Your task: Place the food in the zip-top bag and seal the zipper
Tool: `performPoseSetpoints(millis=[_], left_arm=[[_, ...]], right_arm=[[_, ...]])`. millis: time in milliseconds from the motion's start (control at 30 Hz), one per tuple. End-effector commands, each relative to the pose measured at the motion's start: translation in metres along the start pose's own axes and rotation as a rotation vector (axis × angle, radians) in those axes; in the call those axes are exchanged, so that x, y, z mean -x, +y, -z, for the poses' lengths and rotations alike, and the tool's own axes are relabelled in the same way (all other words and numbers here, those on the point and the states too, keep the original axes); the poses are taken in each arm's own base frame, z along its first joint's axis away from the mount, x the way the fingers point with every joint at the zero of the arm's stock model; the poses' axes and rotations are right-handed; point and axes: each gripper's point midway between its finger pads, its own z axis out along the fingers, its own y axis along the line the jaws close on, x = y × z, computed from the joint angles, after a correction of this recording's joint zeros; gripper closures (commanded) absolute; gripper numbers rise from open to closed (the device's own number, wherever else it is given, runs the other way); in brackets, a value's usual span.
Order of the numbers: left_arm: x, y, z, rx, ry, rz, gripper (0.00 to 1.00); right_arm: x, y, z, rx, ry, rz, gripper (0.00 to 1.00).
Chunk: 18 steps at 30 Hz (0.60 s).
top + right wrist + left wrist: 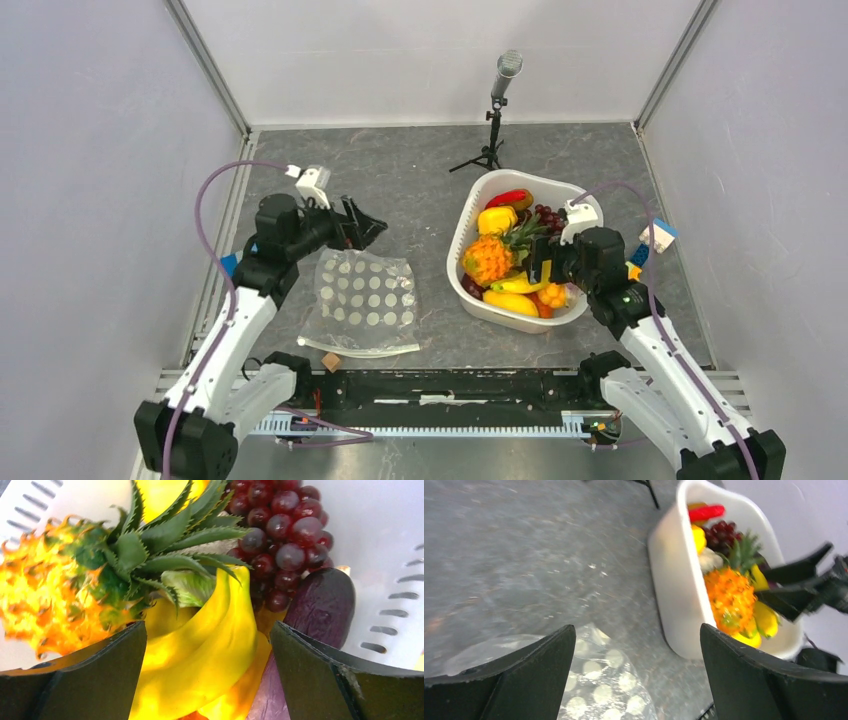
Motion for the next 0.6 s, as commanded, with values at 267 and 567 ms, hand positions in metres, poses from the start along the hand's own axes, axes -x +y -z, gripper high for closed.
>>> performPoseSetpoints(millis=[267, 567], left_arm=[[-0.059, -0.045, -0.037, -0.250, 0.262, 0.028, 0.00], [-0.107, -0.006, -0.020, 0.025, 0.382, -0.008, 0.00]], right_arm=[[-0.013, -0.088, 0.011, -0.435, 0.058, 0.033, 0.02], [0.076, 0.002, 0.030, 0.058, -0.190, 0.134, 0.02]])
